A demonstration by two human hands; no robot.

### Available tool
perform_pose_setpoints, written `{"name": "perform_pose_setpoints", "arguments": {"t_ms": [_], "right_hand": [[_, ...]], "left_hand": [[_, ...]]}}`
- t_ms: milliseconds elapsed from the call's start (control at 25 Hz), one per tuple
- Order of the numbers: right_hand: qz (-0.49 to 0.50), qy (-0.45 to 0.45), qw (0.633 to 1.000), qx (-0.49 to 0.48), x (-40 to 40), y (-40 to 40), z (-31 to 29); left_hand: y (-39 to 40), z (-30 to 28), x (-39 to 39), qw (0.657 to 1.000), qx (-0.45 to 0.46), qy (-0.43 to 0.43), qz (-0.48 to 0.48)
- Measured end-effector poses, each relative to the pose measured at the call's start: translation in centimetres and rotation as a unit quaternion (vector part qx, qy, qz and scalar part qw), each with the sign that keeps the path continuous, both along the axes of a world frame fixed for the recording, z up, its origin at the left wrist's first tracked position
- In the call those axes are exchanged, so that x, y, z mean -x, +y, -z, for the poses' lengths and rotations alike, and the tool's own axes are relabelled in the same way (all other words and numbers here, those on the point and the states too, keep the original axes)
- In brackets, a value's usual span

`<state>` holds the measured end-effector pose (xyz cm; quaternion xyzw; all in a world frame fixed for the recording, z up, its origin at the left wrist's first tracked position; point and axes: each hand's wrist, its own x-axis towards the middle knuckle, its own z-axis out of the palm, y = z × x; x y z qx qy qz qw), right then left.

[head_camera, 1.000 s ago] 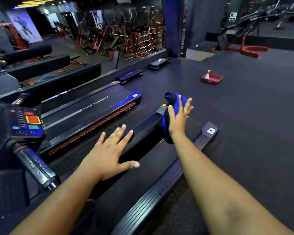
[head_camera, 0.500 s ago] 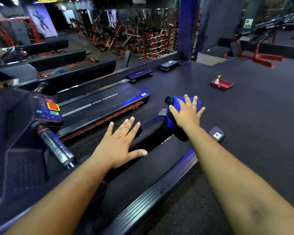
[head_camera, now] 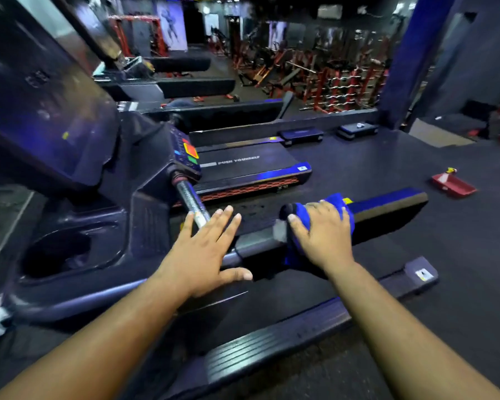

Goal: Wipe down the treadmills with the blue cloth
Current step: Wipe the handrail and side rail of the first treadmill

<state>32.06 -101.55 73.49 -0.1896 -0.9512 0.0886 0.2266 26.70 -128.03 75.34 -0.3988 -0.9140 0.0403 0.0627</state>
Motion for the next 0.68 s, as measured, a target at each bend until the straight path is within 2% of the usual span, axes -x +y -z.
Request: {"name": "perform_pose_setpoints", "arguments": {"t_ms": [120, 240, 320, 400, 440, 560, 680], "right_hand": [[-0.152, -0.014, 0.987, -0.041, -0.6, -8.2, 0.2], [-0.299, -0.076, 0.944, -0.118, -0.3, -6.8, -1.0], [-0.265, -0.084, 0.954, -0.111, 0.1, -6.5, -1.7], [-0.158, -0.052, 0.983, -0.080, -0.3, -10.9, -1.3], [-0.141, -0.051, 0.986, -0.075, -0.5, -14.5, -0.7], [-0.220, -0.036, 0.972, -0.079, -0.8, -23.7, 0.4], [-0.348, -0.104, 0.925, -0.116, 1.4, -22.2, -2.1]], "left_hand": [[-3.6, 0.0, -0.4, 1.000, -0.002, -0.001, -0.009], [-7.4, 0.0, -0.9, 1.000, 0.003, 0.002, -0.007], [-10.3, 0.2, -1.2, 1.000, 0.000, 0.015, -0.011], [-12.8, 0.6, -1.6, 0.999, -0.003, 0.033, -0.010], [-13.7, 0.9, -1.8, 0.999, -0.005, 0.038, -0.009], [-17.0, 1.1, -1.7, 0.999, -0.016, 0.034, -0.022], [-21.2, 0.5, -1.2, 0.998, -0.017, 0.017, -0.059]]}}
